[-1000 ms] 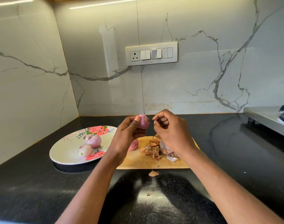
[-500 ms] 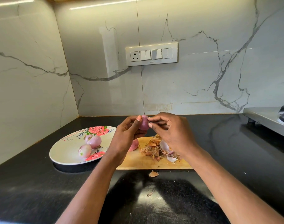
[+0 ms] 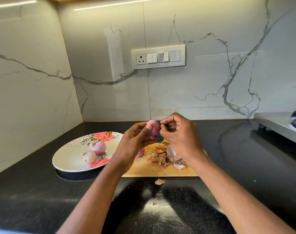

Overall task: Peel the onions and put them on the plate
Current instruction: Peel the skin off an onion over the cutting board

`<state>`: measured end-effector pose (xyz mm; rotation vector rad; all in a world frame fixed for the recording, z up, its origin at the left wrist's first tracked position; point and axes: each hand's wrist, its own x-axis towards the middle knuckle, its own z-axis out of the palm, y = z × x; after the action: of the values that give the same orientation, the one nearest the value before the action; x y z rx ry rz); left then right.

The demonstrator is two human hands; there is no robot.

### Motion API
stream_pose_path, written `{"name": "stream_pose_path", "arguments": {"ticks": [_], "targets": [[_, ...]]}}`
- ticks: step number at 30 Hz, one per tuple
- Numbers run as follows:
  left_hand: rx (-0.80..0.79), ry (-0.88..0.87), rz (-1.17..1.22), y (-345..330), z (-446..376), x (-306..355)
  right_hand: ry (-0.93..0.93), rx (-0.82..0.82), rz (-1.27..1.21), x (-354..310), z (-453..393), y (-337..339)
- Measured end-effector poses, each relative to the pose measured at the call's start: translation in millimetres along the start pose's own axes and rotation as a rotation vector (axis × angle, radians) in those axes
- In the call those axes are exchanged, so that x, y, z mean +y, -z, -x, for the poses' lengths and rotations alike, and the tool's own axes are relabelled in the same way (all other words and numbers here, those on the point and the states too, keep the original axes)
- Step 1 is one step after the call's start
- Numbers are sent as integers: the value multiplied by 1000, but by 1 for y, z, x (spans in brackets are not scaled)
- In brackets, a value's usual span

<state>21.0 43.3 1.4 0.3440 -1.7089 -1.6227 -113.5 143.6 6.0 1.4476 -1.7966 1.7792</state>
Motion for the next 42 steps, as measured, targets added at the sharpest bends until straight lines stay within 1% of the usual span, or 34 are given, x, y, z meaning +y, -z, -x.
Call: {"name": "stream_pose_path", "arguments": {"ticks": [3, 7, 11, 13, 15, 19, 26, 32, 38, 40, 42], "targets": [[14, 20, 46, 0, 0, 1, -58, -25, -11, 0, 0, -1], [44, 43, 85, 3, -1, 1, -112, -9, -12, 3, -2, 6], [61, 48, 86, 3, 0, 3, -137, -142, 57, 9, -4, 11], [69, 50, 86, 3, 0, 4, -112, -218, 111, 10, -3, 11], [73, 49, 78, 3, -1, 4, -90, -250, 100, 7, -2, 10], [56, 40, 58, 2, -1, 2, -67, -187, -76, -2, -2, 7], [33, 9, -10, 2, -2, -1, -100, -141, -139, 1, -1, 5], [12, -15, -38, 3, -2, 0, -107, -151, -104, 0, -2, 6], [-40, 0, -11, 3, 0, 0, -119, -114, -75, 4, -5, 13], [-21, 8, 3, 3, -1, 0, -109, -130, -23, 7, -5, 10], [13, 13, 18, 4, -1, 0, -89, -171, 81, 11, -5, 9]]}}
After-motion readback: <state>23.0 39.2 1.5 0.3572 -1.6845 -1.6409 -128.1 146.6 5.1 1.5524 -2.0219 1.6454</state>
